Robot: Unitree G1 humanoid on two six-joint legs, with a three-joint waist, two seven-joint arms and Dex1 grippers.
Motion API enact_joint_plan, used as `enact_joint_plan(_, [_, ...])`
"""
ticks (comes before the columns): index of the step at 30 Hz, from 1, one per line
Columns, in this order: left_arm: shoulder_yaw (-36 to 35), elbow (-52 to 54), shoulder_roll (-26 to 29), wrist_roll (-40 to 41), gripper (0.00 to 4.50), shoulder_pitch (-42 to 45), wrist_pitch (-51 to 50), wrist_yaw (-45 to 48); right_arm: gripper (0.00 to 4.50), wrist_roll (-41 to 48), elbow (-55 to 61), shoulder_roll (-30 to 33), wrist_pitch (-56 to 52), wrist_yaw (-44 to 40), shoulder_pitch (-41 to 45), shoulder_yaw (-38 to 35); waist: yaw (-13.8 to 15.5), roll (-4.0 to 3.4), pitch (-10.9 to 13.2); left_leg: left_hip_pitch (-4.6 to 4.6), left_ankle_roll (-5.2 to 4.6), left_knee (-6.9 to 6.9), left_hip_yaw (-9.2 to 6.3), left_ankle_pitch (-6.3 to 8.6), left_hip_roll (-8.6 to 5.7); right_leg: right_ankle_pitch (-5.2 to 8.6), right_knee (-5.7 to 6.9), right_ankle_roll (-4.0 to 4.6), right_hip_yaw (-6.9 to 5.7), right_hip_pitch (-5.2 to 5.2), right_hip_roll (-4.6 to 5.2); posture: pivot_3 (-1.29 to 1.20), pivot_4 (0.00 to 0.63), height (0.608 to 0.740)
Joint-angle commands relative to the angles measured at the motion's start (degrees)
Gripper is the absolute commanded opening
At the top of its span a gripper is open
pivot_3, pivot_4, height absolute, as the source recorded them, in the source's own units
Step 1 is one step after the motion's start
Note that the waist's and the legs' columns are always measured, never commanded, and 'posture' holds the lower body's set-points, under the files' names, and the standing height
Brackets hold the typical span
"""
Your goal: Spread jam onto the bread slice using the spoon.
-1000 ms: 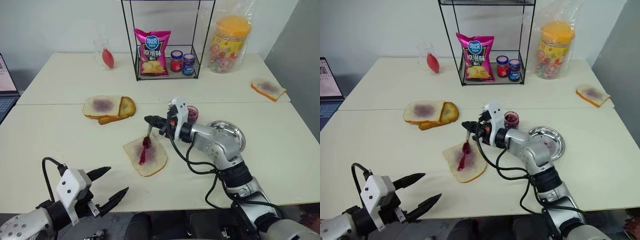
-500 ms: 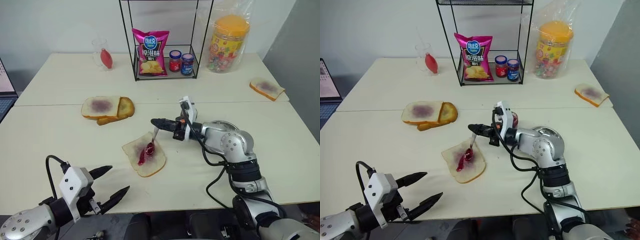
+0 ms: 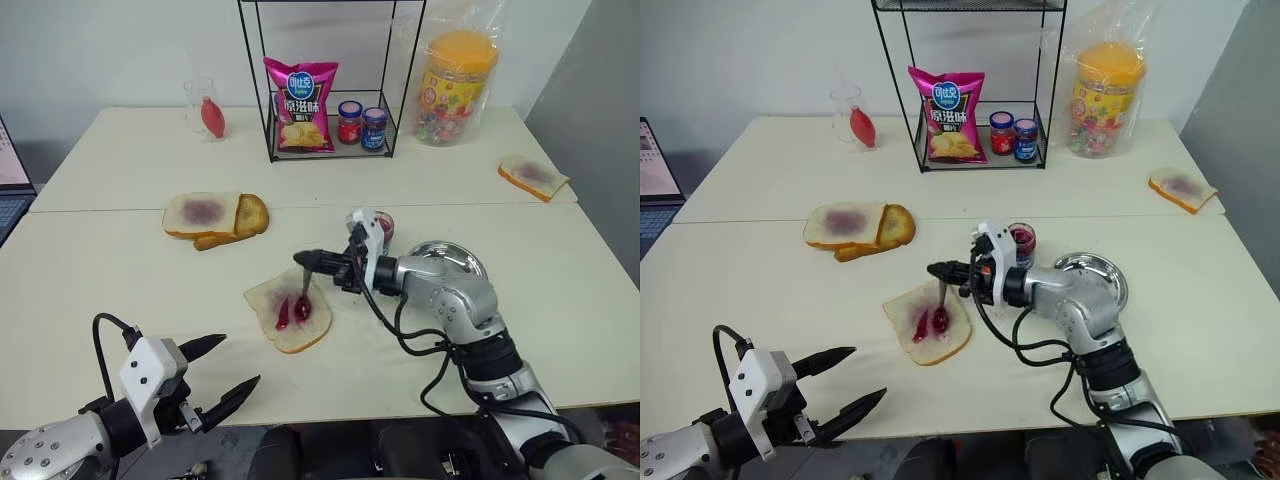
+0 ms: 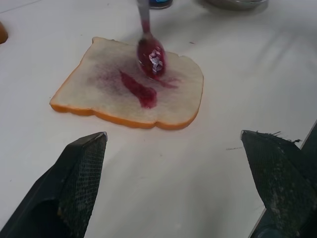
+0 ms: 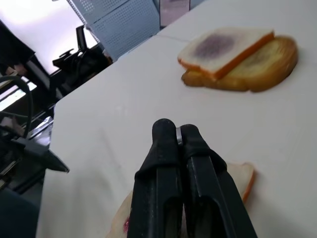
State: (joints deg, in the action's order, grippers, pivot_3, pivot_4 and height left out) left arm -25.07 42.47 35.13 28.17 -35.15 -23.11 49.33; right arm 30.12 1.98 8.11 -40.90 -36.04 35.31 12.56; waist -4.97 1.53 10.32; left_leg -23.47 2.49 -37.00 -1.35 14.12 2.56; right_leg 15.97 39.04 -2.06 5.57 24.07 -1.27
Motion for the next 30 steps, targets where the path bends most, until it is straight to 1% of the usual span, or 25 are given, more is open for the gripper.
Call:
enact_joint_plan(1, [0.4,0.4,0.7,0.0,4.50,0.4,1.3,0.0,0.04,-1.3,0.5,-0.9,4.0,-1.1,1.2,-0.7,0.0,0.00,0.0,0.00,0.00,0.00,0.00,0.00,0.00,0.00,0.00,0.00,0.01,0.00,0.00,0.00,0.150,0.740])
enact_joint_plan(8, [-0.1,-1.4,1.9,0.0,4.50,1.5,1.7,0.9,0.04,-3.0,0.0,-1.1,6.7,-2.0,1.4,-0.6,0.0,0.00,0.0,0.00,0.00,0.02,-0.01,0.00,0.01,0.00,0.00,0.03,-0.01,0.01,0.00,0.00,0.150,0.740])
enact_joint_plan(11, [0.4,-1.5,2.0,0.0,4.50,1.8,1.6,0.8,0.04,-1.8,0.8,-1.2,5.2,-2.0,2.0,-1.6,0.0,0.00,0.0,0.00,0.00,0.01,0.00,0.00,0.01,-0.01,0.00,0.04,0.00,0.00,0.00,0.00,0.150,0.740])
enact_joint_plan(17, [1.6,-1.4,1.9,-0.2,4.50,2.0,1.8,0.5,0.04,3.4,8.6,1.1,-1.0,-4.1,0.8,-2.4,0.1,-0.02,0.0,0.00,0.00,0.02,-0.02,0.00,0.02,-0.06,0.01,0.12,-0.01,0.00,0.00,0.00,0.150,0.740])
enact_joint_plan(19, [1.8,-1.4,2.0,-0.2,4.50,2.0,1.9,0.4,0.04,4.2,11.1,2.2,-1.5,-5.3,-0.5,-1.7,0.1,-0.01,0.0,0.00,0.00,0.03,-0.02,0.00,0.02,-0.05,0.01,0.11,-0.01,0.00,0.00,0.00,0.150,0.740])
enact_joint_plan(21, [1.9,-1.4,2.0,-0.1,4.50,1.9,2.0,0.4,0.04,4.5,14.0,3.4,-0.5,-7.3,-2.7,-0.1,0.1,0.00,0.0,0.00,0.00,0.04,-0.03,0.00,0.02,-0.04,0.00,0.10,-0.02,0.00,0.00,0.00,0.150,0.740])
enact_joint_plan(24, [1.9,-1.2,2.1,0.1,4.50,1.6,1.9,0.4,0.04,2.7,16.1,4.5,4.7,-11.5,-5.2,2.6,0.2,0.00,0.0,0.00,0.00,0.02,-0.03,0.00,0.01,0.00,0.00,0.04,-0.03,-0.01,0.00,0.00,0.150,0.740])
enact_joint_plan(30, [1.4,-0.6,2.2,0.3,4.50,0.8,1.8,0.4,0.04,0.9,13.3,5.5,7.7,-13.7,-5.5,3.7,0.1,0.00,0.0,0.14,0.00,0.00,0.01,0.00,0.02,-0.04,0.04,0.04,-0.01,-0.08,0.00,0.00,0.150,0.740])
